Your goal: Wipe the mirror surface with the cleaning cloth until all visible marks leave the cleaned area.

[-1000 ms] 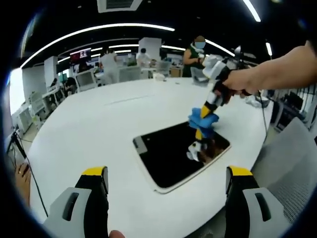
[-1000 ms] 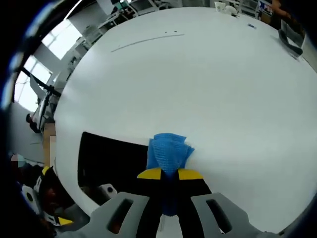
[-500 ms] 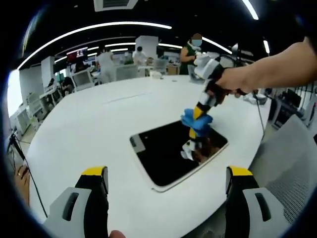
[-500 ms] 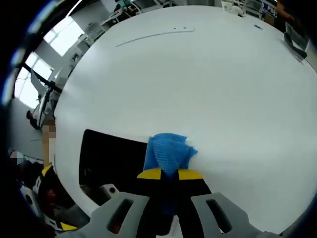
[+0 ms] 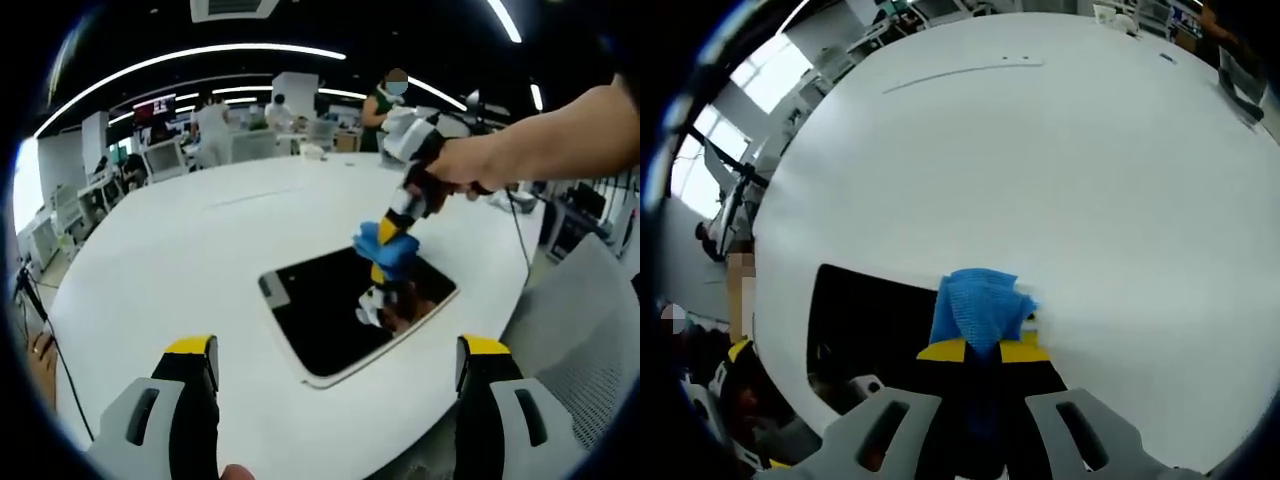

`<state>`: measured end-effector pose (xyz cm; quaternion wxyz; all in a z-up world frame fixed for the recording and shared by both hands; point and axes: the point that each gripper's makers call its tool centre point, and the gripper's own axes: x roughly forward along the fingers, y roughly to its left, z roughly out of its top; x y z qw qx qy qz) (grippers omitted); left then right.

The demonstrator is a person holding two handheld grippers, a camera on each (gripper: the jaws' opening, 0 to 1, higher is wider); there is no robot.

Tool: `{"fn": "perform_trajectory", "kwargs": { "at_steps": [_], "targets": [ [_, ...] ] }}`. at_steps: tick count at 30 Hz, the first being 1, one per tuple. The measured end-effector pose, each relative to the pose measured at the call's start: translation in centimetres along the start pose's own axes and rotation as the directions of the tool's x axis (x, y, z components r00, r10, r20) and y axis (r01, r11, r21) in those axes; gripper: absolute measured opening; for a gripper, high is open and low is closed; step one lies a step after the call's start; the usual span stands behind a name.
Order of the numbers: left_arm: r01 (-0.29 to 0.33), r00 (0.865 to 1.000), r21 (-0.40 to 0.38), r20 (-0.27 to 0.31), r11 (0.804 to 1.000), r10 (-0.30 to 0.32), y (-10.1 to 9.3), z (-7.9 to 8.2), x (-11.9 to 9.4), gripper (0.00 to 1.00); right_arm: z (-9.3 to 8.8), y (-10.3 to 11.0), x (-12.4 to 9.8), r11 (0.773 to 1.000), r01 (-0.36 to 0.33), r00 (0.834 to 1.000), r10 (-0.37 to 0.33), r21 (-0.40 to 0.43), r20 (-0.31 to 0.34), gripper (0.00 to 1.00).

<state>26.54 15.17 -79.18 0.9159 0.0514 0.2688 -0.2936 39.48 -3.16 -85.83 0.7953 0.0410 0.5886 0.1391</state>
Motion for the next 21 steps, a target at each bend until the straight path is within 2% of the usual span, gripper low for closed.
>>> {"fn": "perform_trajectory", "kwargs": {
  "at_steps": [21],
  "targets": [
    [0.013, 1.0, -0.004, 0.009, 1.0, -0.013, -0.2, 0.1, 0.1, 0.99, 0.8, 4.6, 1.3, 0.999, -0.026, 1.0, 0.026, -0.034, -0.011, 0.04]
  ]
}}
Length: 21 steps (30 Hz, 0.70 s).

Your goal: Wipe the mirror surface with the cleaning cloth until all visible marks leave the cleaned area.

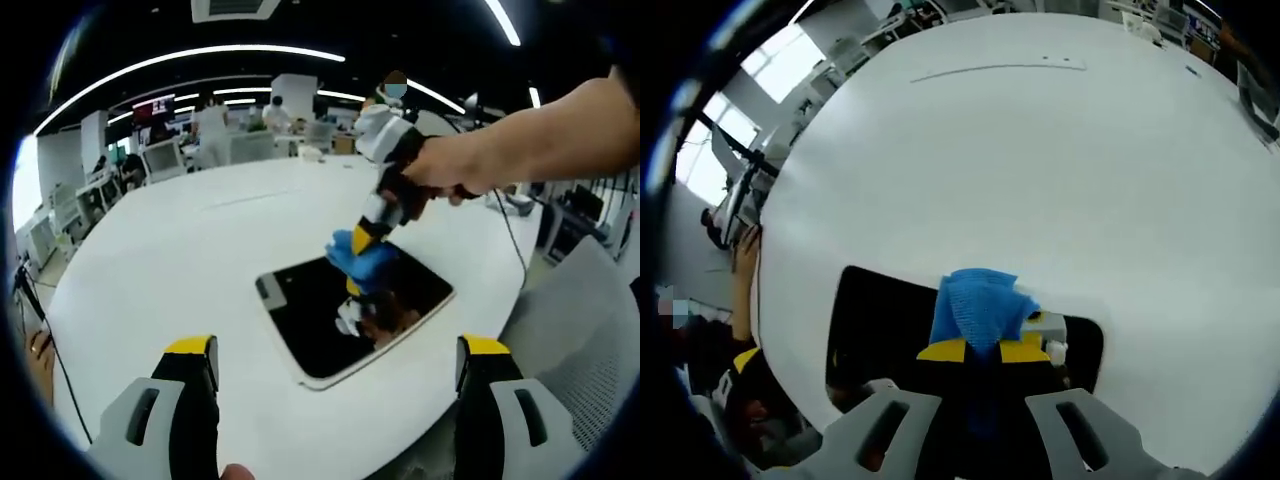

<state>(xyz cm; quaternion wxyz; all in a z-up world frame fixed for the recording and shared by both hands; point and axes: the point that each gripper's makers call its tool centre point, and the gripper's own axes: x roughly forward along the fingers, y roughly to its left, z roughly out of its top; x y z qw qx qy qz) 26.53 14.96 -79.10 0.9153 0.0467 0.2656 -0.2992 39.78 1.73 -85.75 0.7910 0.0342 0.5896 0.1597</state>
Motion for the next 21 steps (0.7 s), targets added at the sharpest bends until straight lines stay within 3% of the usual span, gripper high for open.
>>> {"fn": "perform_trajectory", "kwargs": {
  "at_steps": [21],
  "targets": [
    [0.004, 1.0, 0.003, 0.0, 1.0, -0.004, 0.1, -0.1, 0.3, 0.99, 1.3, 5.2, 1.7, 0.998, -0.027, 0.999, 0.027, -0.052, -0.018, 0.04]
  ]
}}
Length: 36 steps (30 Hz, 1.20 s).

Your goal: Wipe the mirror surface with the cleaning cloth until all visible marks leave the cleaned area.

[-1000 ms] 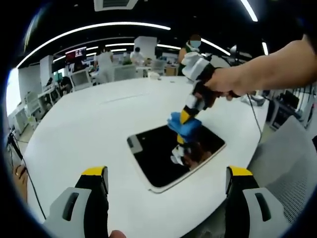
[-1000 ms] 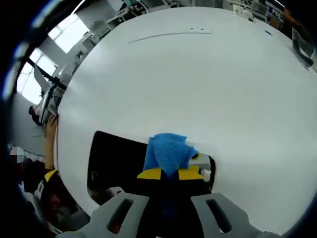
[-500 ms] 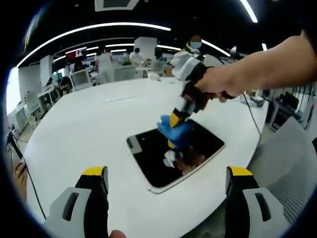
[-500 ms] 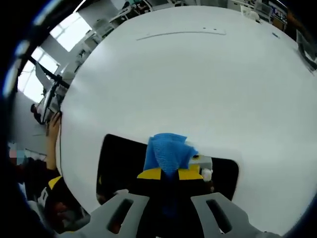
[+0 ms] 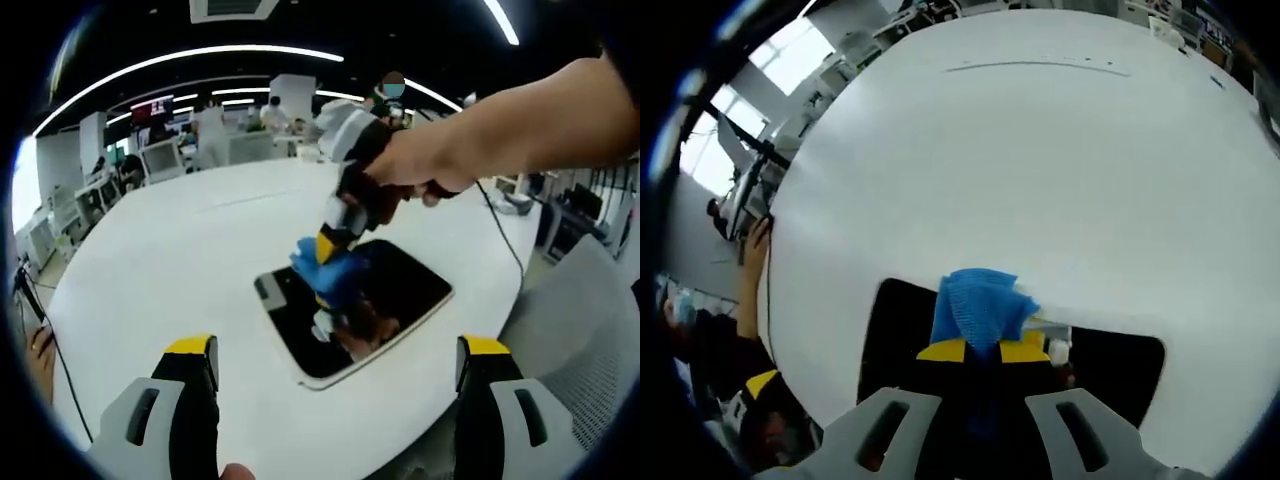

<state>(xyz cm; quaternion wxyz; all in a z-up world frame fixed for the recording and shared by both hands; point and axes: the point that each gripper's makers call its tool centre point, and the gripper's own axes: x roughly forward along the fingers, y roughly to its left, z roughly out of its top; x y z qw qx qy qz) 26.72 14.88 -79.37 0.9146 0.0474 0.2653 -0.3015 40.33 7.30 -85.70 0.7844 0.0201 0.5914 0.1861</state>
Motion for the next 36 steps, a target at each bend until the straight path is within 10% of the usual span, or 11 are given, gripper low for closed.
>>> {"fn": "perform_trajectory", "kwargs": {
  "at_steps": [36],
  "targets": [
    [0.002, 1.0, -0.005, 0.004, 1.0, -0.002, -0.1, 0.0, -0.1, 0.99, 0.5, 6.3, 0.5, 0.994, -0.04, 0.999, 0.041, -0.102, 0.004, 0.05]
  ]
}}
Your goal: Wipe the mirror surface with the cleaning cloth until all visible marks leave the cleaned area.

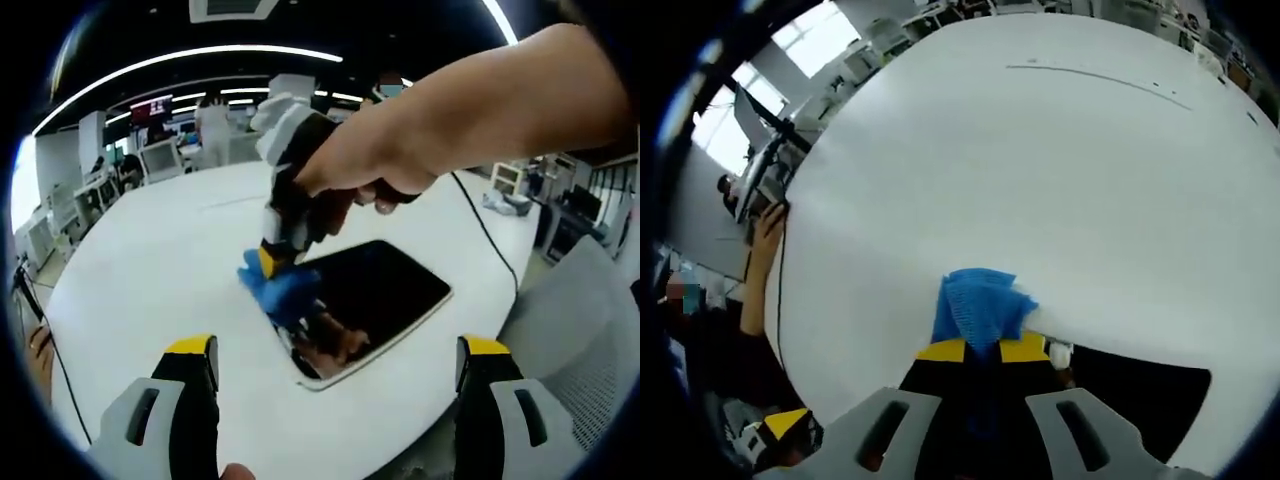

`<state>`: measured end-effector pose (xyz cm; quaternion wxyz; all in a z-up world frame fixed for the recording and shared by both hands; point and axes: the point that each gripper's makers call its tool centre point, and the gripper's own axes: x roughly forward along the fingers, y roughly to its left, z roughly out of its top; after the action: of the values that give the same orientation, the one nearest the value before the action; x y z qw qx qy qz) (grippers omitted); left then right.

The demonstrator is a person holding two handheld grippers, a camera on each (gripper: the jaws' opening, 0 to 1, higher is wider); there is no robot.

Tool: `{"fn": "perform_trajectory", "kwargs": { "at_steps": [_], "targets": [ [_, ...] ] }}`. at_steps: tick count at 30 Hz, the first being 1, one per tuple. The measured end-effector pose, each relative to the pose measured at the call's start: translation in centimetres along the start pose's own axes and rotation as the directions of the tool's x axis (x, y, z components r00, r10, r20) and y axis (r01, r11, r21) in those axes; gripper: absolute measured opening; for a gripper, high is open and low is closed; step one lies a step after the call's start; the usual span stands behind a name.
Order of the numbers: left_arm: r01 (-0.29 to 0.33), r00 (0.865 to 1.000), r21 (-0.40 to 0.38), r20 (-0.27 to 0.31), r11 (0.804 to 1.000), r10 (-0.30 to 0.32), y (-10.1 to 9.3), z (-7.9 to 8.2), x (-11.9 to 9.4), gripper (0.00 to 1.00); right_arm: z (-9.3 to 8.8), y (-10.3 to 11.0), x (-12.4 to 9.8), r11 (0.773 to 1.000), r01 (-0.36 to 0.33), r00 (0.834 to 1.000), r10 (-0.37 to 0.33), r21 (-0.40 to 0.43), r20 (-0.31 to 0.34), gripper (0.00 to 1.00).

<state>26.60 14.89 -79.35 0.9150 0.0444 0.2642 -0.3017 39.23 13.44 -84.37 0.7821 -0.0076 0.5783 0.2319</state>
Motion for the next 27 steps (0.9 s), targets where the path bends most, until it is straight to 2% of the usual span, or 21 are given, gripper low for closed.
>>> {"fn": "perform_trajectory", "kwargs": {
  "at_steps": [13, 20, 27],
  "targets": [
    [0.006, 1.0, -0.002, 0.0, 1.0, -0.006, -0.2, 0.0, 0.0, 0.99, -0.5, -0.2, 0.6, 0.998, -0.005, 1.0, 0.007, -0.066, 0.019, 0.07],
    [0.006, 1.0, -0.015, 0.007, 1.0, -0.006, -0.2, 0.2, -0.1, 0.99, -1.1, -0.1, 0.6, 0.998, -0.028, 0.999, 0.031, -0.061, 0.035, 0.06],
    [0.009, 1.0, -0.015, 0.005, 1.0, -0.009, -0.2, 0.1, 0.0, 0.99, -1.8, -0.1, 0.7, 0.998, -0.014, 1.0, 0.016, -0.064, 0.026, 0.06]
  ]
}}
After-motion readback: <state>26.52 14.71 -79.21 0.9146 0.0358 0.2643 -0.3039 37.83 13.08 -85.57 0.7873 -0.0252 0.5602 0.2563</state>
